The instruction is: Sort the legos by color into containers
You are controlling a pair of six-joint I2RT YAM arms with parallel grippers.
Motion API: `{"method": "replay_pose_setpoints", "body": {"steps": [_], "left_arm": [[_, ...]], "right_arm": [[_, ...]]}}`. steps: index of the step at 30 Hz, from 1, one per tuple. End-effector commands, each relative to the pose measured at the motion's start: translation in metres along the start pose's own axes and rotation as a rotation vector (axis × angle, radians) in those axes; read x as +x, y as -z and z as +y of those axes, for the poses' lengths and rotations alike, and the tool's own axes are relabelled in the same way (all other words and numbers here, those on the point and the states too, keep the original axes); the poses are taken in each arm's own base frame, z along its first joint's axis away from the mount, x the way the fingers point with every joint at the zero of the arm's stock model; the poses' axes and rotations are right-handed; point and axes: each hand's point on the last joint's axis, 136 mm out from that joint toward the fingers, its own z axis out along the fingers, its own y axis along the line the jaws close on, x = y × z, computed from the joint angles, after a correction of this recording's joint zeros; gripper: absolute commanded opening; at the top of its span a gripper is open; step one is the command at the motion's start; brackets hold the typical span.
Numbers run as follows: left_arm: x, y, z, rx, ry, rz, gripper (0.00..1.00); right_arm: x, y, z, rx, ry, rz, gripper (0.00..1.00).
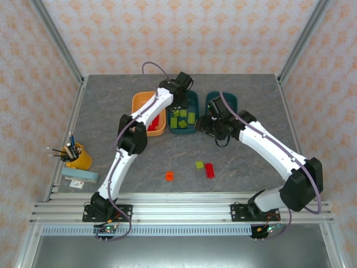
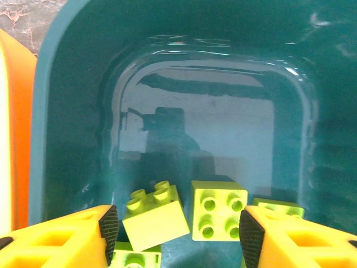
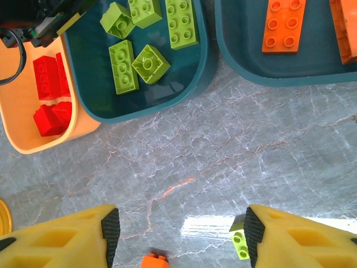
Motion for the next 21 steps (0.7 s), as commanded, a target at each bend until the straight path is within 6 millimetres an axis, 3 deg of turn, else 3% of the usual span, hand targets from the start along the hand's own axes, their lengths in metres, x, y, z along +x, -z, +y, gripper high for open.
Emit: {"method": "replay_pose_setpoints", "body": {"steps": [1, 5, 10, 15, 21], "left_arm": [[-0.029, 0.083, -0.005, 0.083, 0.042, -0.106, 0.68], [-0.030, 0.142, 0.014, 0.089, 0.064, -0.165, 0.74], [0.008, 0.201, 0.064, 0.079, 0.115, -0.209, 0.78], [0.090, 0.228, 0.130, 0.067, 0.160, -0.173, 0.80], [0.197, 0.241, 0.181, 0.150, 0.125, -0.033, 0.80]], "right_arm": [[0.002, 0.009, 0.002, 0.060, 0.086, -0.010, 0.62], [0.034, -0.005, 0.018, 0.098, 0.137, 0.049, 0.65], [0.080, -0.032, 0.034, 0.137, 0.120, 0.138, 0.73], [0.131, -0.065, 0.053, 0.175, 0.119, 0.242, 0.79], [0.178, -0.104, 0.054, 0.267, 0.092, 0.345, 0.79]]}}
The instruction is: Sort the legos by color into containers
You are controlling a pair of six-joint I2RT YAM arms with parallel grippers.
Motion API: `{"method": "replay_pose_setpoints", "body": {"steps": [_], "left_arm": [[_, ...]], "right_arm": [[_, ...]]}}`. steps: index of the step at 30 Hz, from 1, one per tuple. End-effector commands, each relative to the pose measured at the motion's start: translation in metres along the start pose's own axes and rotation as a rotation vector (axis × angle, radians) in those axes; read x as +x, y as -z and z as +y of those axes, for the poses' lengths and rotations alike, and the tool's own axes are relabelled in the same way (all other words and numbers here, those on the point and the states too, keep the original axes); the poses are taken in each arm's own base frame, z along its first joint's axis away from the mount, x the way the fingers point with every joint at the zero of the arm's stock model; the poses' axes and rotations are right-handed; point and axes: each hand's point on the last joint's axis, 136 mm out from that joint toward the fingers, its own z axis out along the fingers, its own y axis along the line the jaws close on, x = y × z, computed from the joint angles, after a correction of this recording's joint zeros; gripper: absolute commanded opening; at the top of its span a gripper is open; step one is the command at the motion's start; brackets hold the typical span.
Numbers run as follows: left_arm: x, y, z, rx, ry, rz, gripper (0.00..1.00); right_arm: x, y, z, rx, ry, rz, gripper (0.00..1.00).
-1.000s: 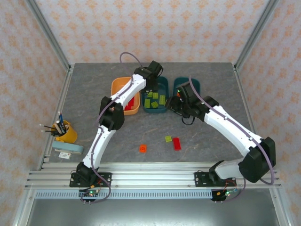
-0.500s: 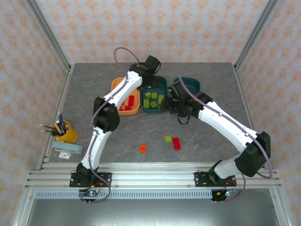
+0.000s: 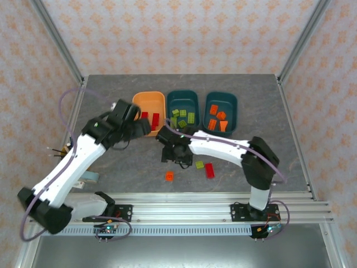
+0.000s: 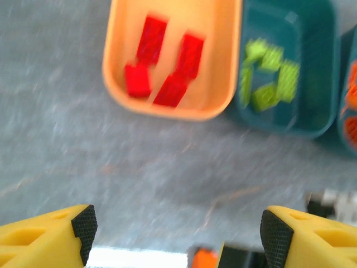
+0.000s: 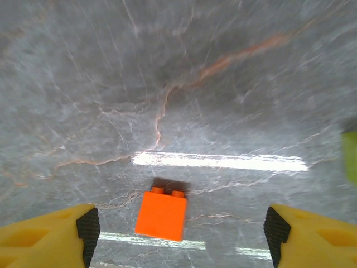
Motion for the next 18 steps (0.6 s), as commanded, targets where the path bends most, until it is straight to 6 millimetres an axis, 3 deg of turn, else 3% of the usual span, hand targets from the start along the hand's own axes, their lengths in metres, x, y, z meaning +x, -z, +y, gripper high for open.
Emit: {"method": "replay_pose_setpoints", "body": {"steps": [1, 7, 11, 18], "left_arm": [[0.052, 0.014, 0.023, 0.060, -0.005, 0.105, 0.80], [0.121, 0.033, 0.066, 0.103, 0.025, 0.222, 0.82], [0.120, 0.043, 0.071, 0.105, -0.008, 0.200, 0.82], [0.129, 0.035, 0.069, 0.135, 0.045, 0.218, 0.81]], "right_arm": [[0.011, -0.013, 0.008, 0.039, -0.069, 0.040, 0.79], [0.026, -0.037, 0.011, 0.122, -0.107, 0.073, 0.76], [0.037, -0.049, 0.010, 0.155, -0.134, 0.094, 0.72], [0.047, -0.048, 0.007, 0.203, -0.151, 0.102, 0.65]]}}
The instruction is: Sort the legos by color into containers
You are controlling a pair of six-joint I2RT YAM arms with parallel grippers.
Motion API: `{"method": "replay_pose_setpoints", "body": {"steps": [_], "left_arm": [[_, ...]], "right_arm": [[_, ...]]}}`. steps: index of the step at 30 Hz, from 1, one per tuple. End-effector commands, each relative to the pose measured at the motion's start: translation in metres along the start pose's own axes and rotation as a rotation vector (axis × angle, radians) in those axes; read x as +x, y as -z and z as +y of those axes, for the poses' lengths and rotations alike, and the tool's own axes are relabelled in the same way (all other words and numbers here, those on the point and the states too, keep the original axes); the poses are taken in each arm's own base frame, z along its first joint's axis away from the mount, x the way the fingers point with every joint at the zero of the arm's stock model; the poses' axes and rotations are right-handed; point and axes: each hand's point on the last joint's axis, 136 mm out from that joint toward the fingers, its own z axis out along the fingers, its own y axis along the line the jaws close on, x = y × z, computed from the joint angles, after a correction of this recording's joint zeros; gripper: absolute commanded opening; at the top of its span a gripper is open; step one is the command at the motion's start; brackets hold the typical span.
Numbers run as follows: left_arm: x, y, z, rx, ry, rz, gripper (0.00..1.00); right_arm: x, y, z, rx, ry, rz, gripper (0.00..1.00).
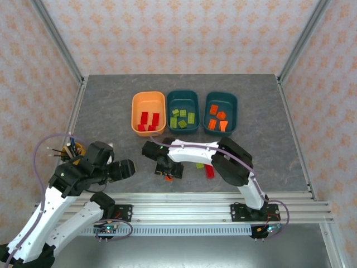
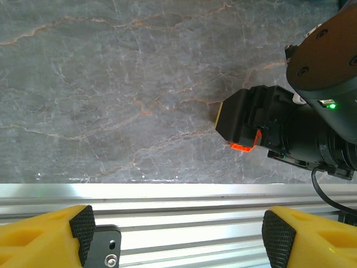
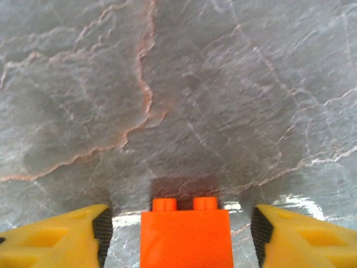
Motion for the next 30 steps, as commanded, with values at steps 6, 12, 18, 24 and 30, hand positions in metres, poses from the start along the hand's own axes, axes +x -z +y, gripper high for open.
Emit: {"method": "replay_pose_setpoints", "body": {"steps": [6, 12, 18, 24, 30], "left_arm": [[0.013, -0.008, 0.007, 0.008, 0.034, 0.030, 0.81], [0.010, -0.010, 0.003, 0.024, 0.040, 0.021, 0.81], [-0.002, -0.015, -0.017, 0.096, 0.062, 0.005, 0.81], [-0.039, -0.028, -0.070, 0.227, 0.064, -0.017, 0.81], [-0.088, -0.044, -0.122, 0.264, 0.043, -0.045, 0.81]], "right_arm": [[0.003, 0.002, -0.004, 0.037, -0.039, -0.004, 0.46], [-0.006, 0.018, -0.003, 0.027, -0.023, -0.059, 0.30], [-0.030, 0.058, -0.013, 0.018, 0.013, -0.149, 0.28], [-0.087, 0.111, -0.053, 0.023, 0.004, -0.255, 0.28], [-0.170, 0.147, -0.114, 0.037, -0.060, -0.334, 0.28]]}}
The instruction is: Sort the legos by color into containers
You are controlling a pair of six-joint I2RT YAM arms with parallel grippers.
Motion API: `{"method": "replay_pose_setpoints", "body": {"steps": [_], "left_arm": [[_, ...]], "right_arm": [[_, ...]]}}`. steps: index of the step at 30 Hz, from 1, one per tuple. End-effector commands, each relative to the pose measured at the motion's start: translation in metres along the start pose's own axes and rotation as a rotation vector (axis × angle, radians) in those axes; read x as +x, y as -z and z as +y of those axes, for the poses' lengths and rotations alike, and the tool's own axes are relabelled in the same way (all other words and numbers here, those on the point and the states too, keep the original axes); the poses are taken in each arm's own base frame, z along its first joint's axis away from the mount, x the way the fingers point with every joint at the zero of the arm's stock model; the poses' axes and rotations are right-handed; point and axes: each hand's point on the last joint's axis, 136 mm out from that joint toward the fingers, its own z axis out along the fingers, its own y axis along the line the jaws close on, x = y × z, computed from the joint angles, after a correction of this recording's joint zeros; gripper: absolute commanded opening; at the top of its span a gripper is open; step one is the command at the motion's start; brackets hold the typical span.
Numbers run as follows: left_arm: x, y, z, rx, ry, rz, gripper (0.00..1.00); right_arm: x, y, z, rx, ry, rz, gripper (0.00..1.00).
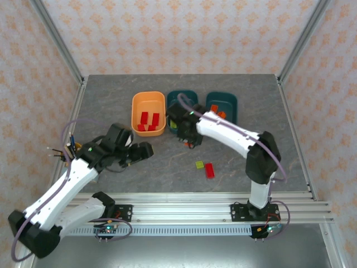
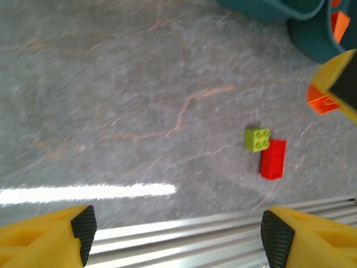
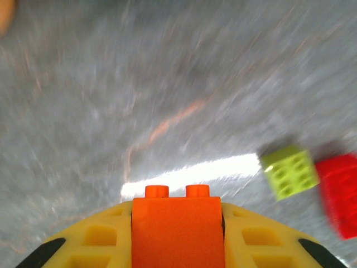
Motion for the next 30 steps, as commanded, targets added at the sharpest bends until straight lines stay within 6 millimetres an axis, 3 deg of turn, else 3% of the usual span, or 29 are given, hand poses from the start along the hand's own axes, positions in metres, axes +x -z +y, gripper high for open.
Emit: {"method": "replay_pose_setpoints", "body": {"steps": [1, 8, 14, 20, 25, 30], "left_arm": [[-0.038, 0.003, -0.056, 0.141, -0.040, -0.088, 0.81], [-0.086, -0.028, -0.110, 0.161, -0.060, -0.118, 0.81], [-0.109, -0.059, -0.149, 0.163, -0.106, -0.103, 0.80], [-0.115, -0.087, -0.172, 0.152, -0.142, -0.068, 0.79], [-0.107, -0.101, -0.181, 0.136, -0.171, -0.037, 0.79], [-0.093, -0.110, -0.183, 0.125, -0.187, -0.008, 0.79]], "right_arm": [[-0.052, 0.013, -0.038, 0.066, 0.049, -0.081, 0.28], [-0.152, -0.011, -0.071, 0.124, -0.007, -0.149, 0.28], [-0.211, -0.050, -0.093, 0.184, -0.064, -0.162, 0.27], [-0.237, -0.094, -0.110, 0.225, -0.101, -0.133, 0.27], [-0.242, -0.122, -0.115, 0.222, -0.099, -0.084, 0.28], [-0.241, -0.130, -0.111, 0.213, -0.075, -0.063, 0.43]]}}
